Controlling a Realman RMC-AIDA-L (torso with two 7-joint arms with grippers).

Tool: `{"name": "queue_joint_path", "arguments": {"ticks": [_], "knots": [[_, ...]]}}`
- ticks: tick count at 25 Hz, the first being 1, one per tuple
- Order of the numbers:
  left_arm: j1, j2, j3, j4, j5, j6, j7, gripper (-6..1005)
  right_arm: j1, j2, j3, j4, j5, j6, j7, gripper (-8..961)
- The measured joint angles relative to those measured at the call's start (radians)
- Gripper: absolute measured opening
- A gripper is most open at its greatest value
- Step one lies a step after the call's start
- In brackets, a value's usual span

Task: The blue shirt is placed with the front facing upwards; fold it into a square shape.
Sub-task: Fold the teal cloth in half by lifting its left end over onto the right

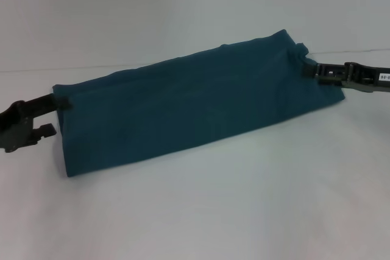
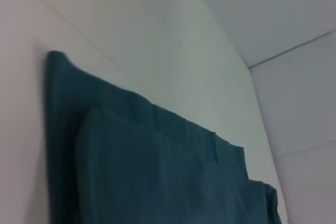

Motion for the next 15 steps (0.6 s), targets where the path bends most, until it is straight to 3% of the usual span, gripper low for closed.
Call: {"name": "queue_joint_path", "arguments": {"ticks": [15], "knots": [[0.007, -0.003, -0.011, -0.003, 0.008, 0.01, 0.0, 891, -0.009, -0.002, 0.017, 0.0, -0.002, 0.015, 0.006, 784]]}}
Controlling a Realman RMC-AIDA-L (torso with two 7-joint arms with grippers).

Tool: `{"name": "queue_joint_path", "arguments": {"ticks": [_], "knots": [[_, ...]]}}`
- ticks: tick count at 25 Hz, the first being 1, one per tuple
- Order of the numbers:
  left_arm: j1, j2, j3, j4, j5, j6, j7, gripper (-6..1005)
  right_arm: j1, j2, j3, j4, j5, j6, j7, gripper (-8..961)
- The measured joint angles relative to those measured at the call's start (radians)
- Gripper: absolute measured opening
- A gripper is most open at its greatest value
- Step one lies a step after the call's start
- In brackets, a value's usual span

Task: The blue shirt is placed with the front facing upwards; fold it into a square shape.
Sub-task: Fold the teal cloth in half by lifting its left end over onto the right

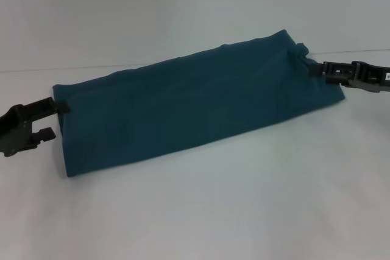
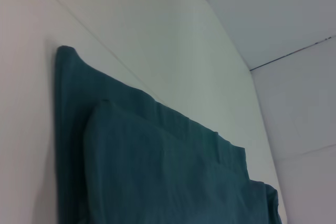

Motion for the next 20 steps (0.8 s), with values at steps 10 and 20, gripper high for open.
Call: {"name": "queue_joint_path", "arguments": {"ticks": [10, 20], "knots": [[-0.017, -0.002, 0.003, -0.077, 0.023, -0.101, -0.067, 890, 0.001, 0.007, 0.0, 0.009, -0.003, 0.0, -0.005, 784], [-0.068, -0.032, -0.004, -0.135, -0.005, -0.244, -0.041, 890, 0.005, 0.024, -0.002, 0.012, -0.003, 0.014, -0.01, 784]]}}
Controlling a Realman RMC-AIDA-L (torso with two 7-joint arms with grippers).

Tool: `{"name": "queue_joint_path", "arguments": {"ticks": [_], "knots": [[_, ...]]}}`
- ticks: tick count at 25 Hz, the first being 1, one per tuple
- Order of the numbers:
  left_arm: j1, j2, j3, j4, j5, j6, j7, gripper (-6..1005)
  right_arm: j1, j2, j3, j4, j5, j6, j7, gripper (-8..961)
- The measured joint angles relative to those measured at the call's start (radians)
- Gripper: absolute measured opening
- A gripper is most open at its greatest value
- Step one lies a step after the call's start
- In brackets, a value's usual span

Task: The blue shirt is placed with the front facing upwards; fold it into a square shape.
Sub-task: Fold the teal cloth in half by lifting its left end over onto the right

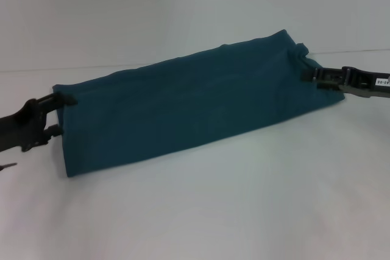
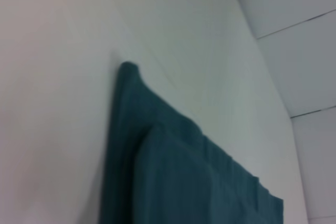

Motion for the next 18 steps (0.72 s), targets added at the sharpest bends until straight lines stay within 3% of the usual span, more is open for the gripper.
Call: {"name": "queue_joint_path", "arguments": {"ticks": [6, 9, 18], "knots": [[-0.052, -0.008, 0.009, -0.061, 0.01, -0.047, 0.0, 891, 0.002, 0.009, -0.002, 0.001, 0.001, 0.013, 0.0, 784], [-0.055, -0.017, 0.011, -0.078, 0.027, -0.085, 0.0, 890, 0.004, 0.011, -0.001, 0.001, 0.002, 0.014, 0.0, 784], [-0.047, -0.017, 0.069, -0.133, 0.032, -0.159, 0.002, 888, 0.004, 0.011, 0.002, 0.001, 0.006, 0.01, 0.007, 784]]}}
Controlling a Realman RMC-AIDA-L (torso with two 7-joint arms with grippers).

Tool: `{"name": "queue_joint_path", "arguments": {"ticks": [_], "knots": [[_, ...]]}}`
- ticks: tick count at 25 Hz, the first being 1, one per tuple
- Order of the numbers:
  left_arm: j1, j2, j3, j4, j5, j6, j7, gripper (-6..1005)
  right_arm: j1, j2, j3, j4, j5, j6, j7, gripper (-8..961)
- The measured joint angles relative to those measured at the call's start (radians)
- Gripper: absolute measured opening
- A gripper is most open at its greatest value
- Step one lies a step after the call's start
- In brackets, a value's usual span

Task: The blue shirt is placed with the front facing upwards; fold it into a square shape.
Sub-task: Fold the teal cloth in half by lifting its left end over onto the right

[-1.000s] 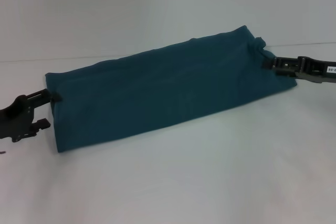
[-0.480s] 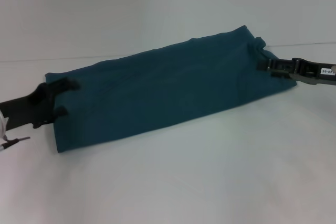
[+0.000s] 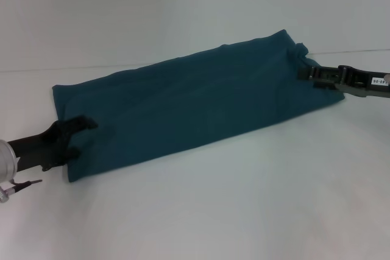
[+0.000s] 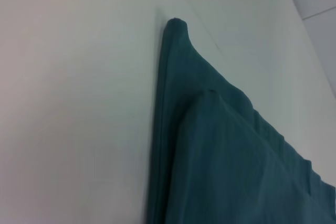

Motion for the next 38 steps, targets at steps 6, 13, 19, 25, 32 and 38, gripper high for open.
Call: {"name": "queue_joint_path", "arguments": {"ticks": [6, 13, 19, 25, 32, 38], "knots": [[0.008, 0.007, 0.011, 0.067, -0.008, 0.046, -0.007, 887, 0.0, 0.003, -0.002, 0.0, 0.0, -0.001, 0.0, 784], [-0.014, 0.01, 0.013, 0.092, -0.003, 0.009, -0.019, 886, -0.007, 0.005, 0.0, 0.0, 0.0, -0.003, -0.001, 784], [-0.058, 0.011, 0.035, 0.038, -0.002, -0.069, 0.024, 886, -0.005, 0.009, 0.0, 0.0, 0.0, 0.003, -0.004, 784], [-0.066, 0.01, 0.057, 0.005, 0.015, -0.13, 0.041, 887, -0.003, 0.011, 0.0, 0.0, 0.0, 0.001, -0.004, 784], [-0.066, 0.006, 0.064, -0.015, 0.027, -0.142, 0.054, 887, -0.008, 0.012, 0.0, 0.0, 0.0, 0.0, -0.003, 784], [-0.072, 0.009, 0.087, -0.006, 0.028, -0.137, 0.056, 886, -0.01, 0.014, 0.0, 0.0, -0.001, -0.001, -0.005, 784]]}}
